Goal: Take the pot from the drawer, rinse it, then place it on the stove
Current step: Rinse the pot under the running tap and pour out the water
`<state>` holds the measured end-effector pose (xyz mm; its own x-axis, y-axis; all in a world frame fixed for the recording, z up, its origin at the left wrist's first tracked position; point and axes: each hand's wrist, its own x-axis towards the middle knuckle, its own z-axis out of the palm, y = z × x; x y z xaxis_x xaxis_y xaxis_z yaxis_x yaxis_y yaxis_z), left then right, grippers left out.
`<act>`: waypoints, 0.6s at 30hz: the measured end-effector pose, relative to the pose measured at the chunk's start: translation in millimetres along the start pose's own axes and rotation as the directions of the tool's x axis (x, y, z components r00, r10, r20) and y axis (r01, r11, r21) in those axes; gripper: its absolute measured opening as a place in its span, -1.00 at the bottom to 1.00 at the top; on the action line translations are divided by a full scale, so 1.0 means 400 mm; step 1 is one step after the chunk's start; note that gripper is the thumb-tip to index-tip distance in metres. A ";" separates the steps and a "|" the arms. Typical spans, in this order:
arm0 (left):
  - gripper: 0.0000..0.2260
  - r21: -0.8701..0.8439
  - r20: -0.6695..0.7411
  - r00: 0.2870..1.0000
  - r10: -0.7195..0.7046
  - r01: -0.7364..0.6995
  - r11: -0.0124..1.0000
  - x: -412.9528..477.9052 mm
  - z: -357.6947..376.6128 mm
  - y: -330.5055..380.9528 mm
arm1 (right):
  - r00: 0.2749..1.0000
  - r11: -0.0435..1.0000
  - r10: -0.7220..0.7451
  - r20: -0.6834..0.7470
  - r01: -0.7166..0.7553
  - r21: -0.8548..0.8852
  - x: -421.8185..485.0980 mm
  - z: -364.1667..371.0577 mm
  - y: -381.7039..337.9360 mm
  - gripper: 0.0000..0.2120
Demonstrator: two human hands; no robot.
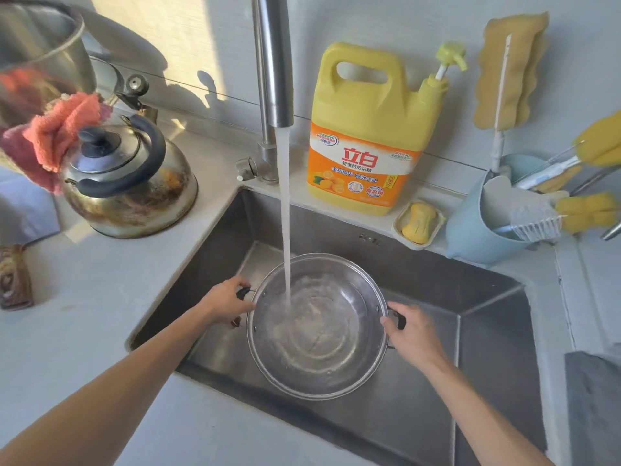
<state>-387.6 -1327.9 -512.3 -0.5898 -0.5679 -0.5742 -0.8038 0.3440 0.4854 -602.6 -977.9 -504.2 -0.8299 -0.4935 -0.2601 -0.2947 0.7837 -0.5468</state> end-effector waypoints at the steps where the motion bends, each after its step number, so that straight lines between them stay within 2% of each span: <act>1: -0.53 -0.057 0.006 1.000 -0.023 0.023 0.998 0.000 0.011 -0.006 | 0.999 0.999 -0.040 -0.023 0.040 -0.012 0.002 -0.009 -0.005 -0.60; 5: -0.57 -0.185 -0.049 0.998 -0.033 0.023 0.983 0.000 0.021 -0.018 | 0.987 0.993 -0.112 -0.119 0.115 0.022 -0.007 -0.033 -0.041 -0.63; 8: -0.57 -0.240 -0.146 0.989 0.021 -0.056 0.969 -0.006 0.005 -0.022 | 0.978 0.986 -0.100 -0.183 0.122 0.115 -0.024 -0.020 -0.053 -0.67; 13: -0.54 -0.168 -0.265 0.957 0.114 -0.162 0.972 -0.028 -0.036 -0.017 | 0.979 0.953 0.030 -0.202 0.033 0.301 -0.050 0.033 -0.038 -0.68; 18: -0.55 -0.021 -0.197 0.969 0.150 -0.158 0.987 -0.039 -0.054 0.008 | 0.982 0.939 0.155 -0.109 -0.113 0.325 -0.066 0.063 0.000 -0.71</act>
<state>-379.2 -1334.0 -487.3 -0.6768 -0.6458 -0.3534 -0.6989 0.4131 0.5838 -568.7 -974.6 -517.4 -0.9121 -0.3218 -0.2539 -0.0293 0.6690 -0.7427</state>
